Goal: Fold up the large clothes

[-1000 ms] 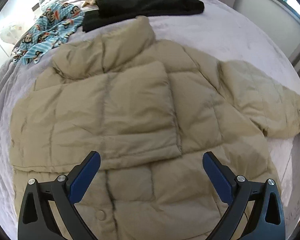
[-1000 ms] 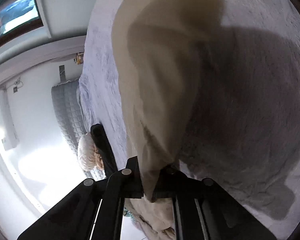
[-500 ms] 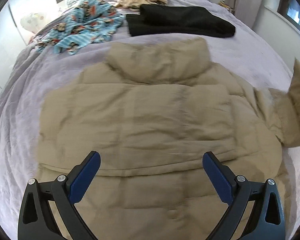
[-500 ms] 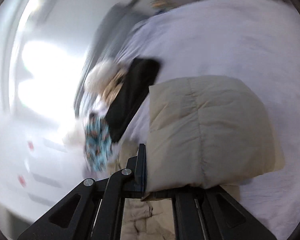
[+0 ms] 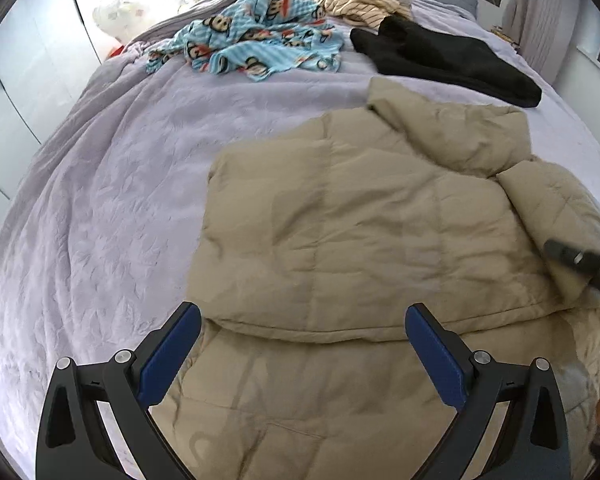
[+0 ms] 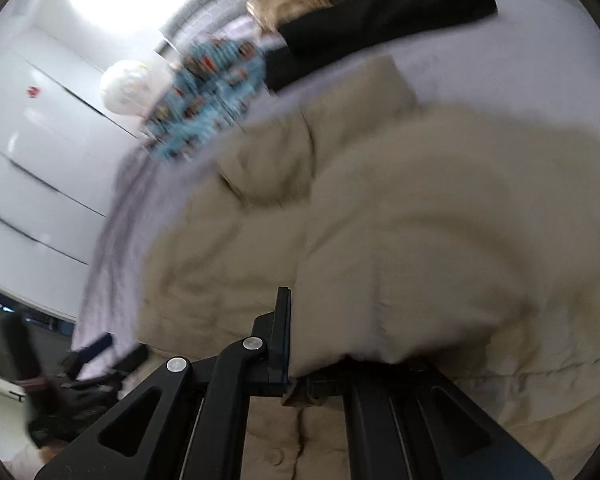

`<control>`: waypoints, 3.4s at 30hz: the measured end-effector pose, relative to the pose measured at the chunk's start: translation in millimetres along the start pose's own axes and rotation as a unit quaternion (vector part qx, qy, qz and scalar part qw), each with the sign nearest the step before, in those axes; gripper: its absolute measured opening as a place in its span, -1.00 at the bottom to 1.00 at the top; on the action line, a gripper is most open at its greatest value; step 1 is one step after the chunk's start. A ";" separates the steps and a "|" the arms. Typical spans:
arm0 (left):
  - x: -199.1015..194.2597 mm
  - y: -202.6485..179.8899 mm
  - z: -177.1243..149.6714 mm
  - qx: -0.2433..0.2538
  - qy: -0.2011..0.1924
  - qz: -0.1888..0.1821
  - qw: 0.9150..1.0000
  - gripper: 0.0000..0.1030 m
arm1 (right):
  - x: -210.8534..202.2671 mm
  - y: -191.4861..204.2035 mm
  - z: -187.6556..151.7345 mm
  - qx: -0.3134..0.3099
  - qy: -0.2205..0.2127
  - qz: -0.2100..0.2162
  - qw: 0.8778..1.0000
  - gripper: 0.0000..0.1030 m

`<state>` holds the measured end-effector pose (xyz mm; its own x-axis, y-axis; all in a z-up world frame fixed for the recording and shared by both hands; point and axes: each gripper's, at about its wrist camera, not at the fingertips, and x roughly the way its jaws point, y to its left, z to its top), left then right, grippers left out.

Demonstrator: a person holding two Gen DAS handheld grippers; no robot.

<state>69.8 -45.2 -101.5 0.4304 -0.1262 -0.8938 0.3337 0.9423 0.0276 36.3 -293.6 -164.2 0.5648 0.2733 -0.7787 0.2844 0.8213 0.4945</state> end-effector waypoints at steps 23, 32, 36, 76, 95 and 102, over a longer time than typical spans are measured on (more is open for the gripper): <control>15.7 -3.2 33.8 -0.036 -0.003 -0.105 0.994 0.99 | -70.6 -106.7 9.5 0.284 -0.080 0.071 0.953 -0.78; 14.4 52.0 33.6 -0.144 -0.001 -0.227 0.963 0.99 | -26.0 35.8 29.8 0.007 -0.026 0.042 0.999 -0.77; 13.4 58.9 36.3 -0.166 0.002 -0.279 0.946 0.99 | 17.7 75.9 9.1 -0.061 0.045 -0.003 0.997 -0.51; 72.4 -26.7 19.2 -0.090 0.091 -0.248 0.960 -0.76 | -101.5 -201.3 -22.7 0.279 -0.049 0.035 0.958 0.16; 81.7 -22.1 24.4 -0.066 0.101 -0.221 0.968 -0.76 | -53.4 -240.4 79.8 0.347 -0.066 0.208 0.912 -0.78; 81.0 -45.3 27.4 -0.053 0.100 -0.207 0.972 -0.75 | -50.1 -231.8 103.3 0.212 -0.034 0.015 0.977 -0.92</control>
<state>112.5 -106.5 -162.8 0.1026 -0.4493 -0.8875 0.3503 0.8513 -0.3905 22.1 -549.4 -200.0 0.6234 0.2478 -0.7416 0.5549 0.5281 0.6428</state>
